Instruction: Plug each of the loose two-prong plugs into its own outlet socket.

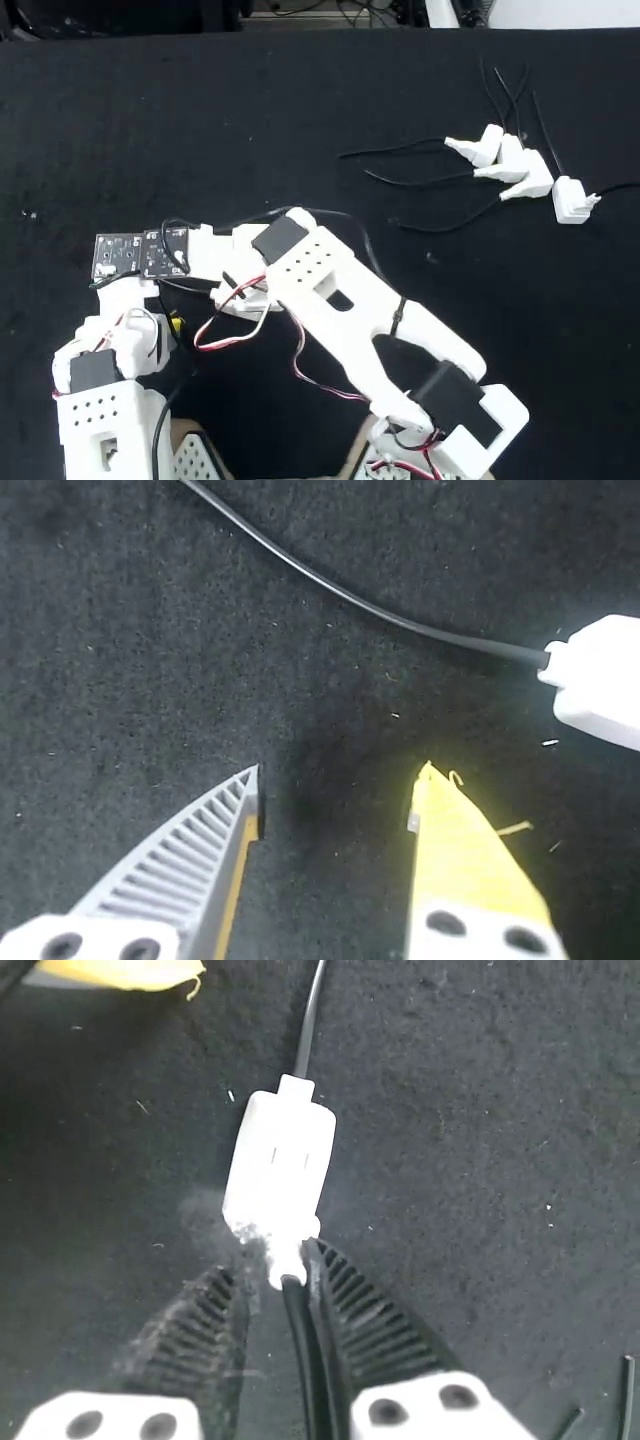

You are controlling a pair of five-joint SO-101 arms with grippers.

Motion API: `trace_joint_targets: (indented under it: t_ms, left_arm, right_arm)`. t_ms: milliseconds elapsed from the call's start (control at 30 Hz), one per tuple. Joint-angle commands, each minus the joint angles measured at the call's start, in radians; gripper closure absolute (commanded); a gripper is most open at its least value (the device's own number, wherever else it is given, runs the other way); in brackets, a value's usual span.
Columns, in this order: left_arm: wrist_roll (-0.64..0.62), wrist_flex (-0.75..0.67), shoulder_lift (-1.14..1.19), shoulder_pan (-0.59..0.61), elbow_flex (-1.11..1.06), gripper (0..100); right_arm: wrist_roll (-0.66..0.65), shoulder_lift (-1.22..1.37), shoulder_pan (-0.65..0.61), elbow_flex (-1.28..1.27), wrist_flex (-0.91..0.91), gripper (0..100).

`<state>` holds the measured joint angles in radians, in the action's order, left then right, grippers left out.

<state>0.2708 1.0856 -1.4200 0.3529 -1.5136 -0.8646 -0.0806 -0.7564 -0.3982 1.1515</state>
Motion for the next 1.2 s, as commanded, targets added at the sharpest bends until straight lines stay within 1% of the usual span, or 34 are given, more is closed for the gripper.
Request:
trace_joint_targets:
  t_ms: [0,367,600,700,900,1033,1167]
  left_arm:
    - [0.012,0.006,-0.002,0.012,0.007,75]
    - [0.014,0.006,-0.003,0.01,0.007,75]
    - [0.012,0.006,-0.003,0.01,0.007,75]
    - [0.012,0.006,-0.005,0.01,0.007,75]
    - [0.012,0.006,-0.005,0.01,0.007,75]
    - [0.012,0.006,-0.005,0.01,0.007,75]
    - [0.012,0.006,-0.005,0.01,0.007,75]
  right_arm:
    - [-0.012,0.001,0.021,-0.007,-0.023,98.8]
    - [-0.014,0.001,0.023,-0.008,-0.02,98.8]
    - [-0.014,0.048,0.061,-0.007,-0.025,98.8]
    - [-0.014,0.073,0.061,-0.007,-0.025,98.8]
    - [-0.008,0.073,0.021,-0.008,-0.018,98.8]
    - [-0.008,0.074,0.009,-0.05,-0.058,98.8]
    - [-0.012,0.074,0.037,-0.102,-0.127,98.8]
